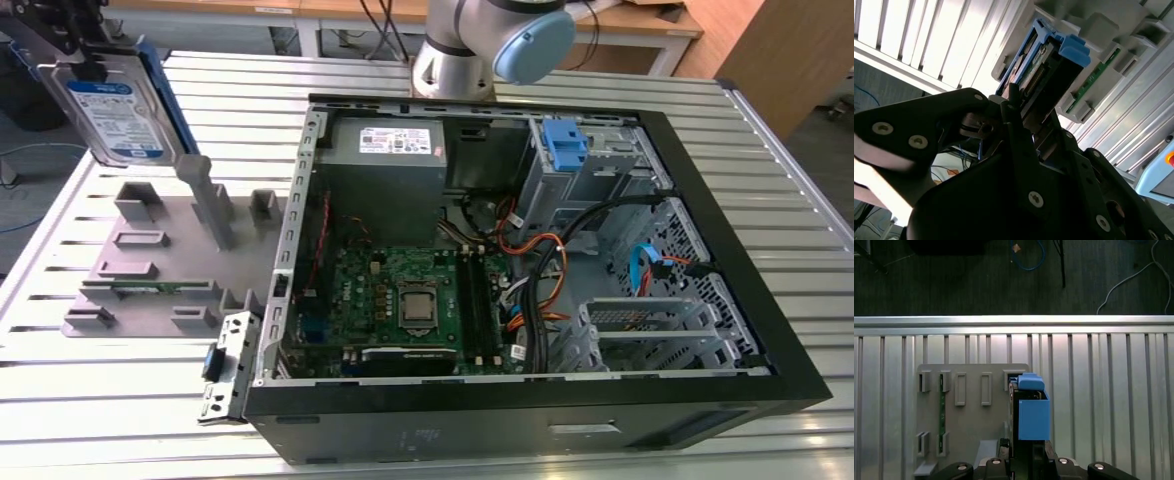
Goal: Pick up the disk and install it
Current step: 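Pick up the disk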
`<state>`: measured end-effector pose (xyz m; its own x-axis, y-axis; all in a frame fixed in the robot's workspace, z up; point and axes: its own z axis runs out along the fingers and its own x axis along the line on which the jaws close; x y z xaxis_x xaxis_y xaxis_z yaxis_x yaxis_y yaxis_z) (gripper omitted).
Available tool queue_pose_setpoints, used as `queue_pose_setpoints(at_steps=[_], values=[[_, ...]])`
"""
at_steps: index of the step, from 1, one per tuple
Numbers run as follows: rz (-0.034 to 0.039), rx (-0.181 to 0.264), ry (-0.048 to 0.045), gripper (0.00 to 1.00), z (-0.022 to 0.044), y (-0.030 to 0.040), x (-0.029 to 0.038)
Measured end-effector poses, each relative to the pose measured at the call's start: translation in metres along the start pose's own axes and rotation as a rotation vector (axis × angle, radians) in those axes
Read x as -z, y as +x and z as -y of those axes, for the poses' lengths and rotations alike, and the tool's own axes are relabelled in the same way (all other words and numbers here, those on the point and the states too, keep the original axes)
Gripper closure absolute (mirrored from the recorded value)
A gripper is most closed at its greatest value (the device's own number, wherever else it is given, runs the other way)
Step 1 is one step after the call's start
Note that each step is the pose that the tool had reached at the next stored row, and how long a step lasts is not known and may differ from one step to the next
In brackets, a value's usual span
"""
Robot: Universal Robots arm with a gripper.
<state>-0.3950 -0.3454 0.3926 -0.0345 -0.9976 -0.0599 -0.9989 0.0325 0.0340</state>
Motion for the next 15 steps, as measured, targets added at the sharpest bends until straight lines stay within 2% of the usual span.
queue_pose_setpoints(at_steps=[10,15], values=[[0.0001,0.000,0.0001,0.65,-0.0008,-0.0013,0.0219],[0.0001,0.000,0.0001,0.65,-0.0009,-0.0016,0.0263]])
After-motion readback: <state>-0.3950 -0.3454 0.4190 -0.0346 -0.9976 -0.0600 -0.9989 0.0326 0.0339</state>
